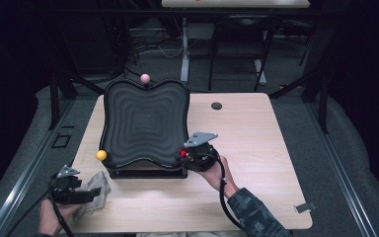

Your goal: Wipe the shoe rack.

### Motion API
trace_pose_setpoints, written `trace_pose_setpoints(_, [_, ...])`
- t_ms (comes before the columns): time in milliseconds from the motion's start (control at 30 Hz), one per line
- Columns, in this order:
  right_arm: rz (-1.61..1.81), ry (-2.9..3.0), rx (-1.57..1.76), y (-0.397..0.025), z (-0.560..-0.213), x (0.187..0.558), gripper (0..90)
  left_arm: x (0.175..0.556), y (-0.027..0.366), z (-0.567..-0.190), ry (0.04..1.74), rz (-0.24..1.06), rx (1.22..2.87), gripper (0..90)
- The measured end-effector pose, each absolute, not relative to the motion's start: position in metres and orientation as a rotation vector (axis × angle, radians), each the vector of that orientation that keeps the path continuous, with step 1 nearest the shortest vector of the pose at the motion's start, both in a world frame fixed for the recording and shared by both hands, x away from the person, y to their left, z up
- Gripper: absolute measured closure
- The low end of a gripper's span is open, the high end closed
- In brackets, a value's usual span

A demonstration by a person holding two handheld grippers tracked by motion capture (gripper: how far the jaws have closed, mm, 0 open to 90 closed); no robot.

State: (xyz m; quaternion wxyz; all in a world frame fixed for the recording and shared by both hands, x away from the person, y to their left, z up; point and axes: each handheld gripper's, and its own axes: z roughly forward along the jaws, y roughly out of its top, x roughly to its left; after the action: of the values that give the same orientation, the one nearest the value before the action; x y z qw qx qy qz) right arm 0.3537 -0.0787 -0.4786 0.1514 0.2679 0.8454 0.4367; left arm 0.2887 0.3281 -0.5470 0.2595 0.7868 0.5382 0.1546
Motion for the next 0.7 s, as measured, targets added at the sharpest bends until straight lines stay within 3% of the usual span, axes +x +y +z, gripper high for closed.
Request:
trace_pose_setpoints(167, [1.256, 2.424, 0.768, -0.079, -0.479, 0.354, 60.4, 0.294, 0.325, -0.559, 1.495, 0.403, 2.189, 20.8])
trace_pose_setpoints(367, [1.254, 2.425, 0.77, -0.079, -0.479, 0.354, 60.4, 0.294, 0.324, -0.563, 1.488, 0.369, 2.19, 33.6])
trace_pose_setpoints(500, [1.253, 2.425, 0.77, -0.079, -0.479, 0.353, 60.3, 0.292, 0.322, -0.563, 1.46, 0.365, 2.185, 46.9])
trace_pose_setpoints(533, [1.256, 2.424, 0.77, -0.079, -0.479, 0.353, 60.2, 0.292, 0.321, -0.561, 1.464, 0.35, 2.185, 58.2])
trace_pose_setpoints(600, [1.253, 2.413, 0.755, -0.078, -0.479, 0.352, 59.7, 0.293, 0.32, -0.561, 1.451, 0.334, 2.193, 66.5])
trace_pose_setpoints(700, [1.241, 2.401, 0.742, -0.077, -0.48, 0.35, 56.2, 0.292, 0.318, -0.561, 1.435, 0.323, 2.199, 72.8])
